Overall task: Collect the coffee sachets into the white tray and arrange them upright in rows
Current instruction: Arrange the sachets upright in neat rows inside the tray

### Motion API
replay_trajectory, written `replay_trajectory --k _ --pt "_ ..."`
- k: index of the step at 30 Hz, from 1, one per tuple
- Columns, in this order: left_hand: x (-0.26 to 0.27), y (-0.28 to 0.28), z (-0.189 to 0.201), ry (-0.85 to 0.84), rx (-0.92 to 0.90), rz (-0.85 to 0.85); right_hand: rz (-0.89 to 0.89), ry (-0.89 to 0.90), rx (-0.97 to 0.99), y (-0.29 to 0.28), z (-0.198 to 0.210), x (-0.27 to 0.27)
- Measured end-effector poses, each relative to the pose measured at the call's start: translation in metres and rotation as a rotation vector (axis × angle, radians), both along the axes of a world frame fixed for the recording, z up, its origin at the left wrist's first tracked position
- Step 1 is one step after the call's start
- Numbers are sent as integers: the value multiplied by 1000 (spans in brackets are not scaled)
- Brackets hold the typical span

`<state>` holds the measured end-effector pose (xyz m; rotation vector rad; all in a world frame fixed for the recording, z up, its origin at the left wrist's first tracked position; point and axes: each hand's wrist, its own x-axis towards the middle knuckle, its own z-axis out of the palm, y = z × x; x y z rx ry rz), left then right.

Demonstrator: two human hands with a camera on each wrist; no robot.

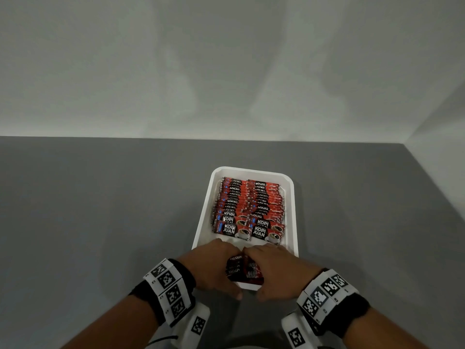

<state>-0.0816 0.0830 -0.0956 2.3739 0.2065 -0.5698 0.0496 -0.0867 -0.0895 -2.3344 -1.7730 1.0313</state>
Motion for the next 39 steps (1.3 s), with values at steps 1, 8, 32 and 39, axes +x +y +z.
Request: replay_trajectory --k 1,8,32,39 --pt "0 -1 2 -5 -6 5 -1 17 10 -1 -1 0" --pt "-1 4 20 -65 -67 93 -147 299 143 0 18 4" --pt "13 6 -8 -126 185 118 -245 -188 151 15 -2 22" --pt "17 2 -10 -48 279 84 -240 -219 157 14 1 20"
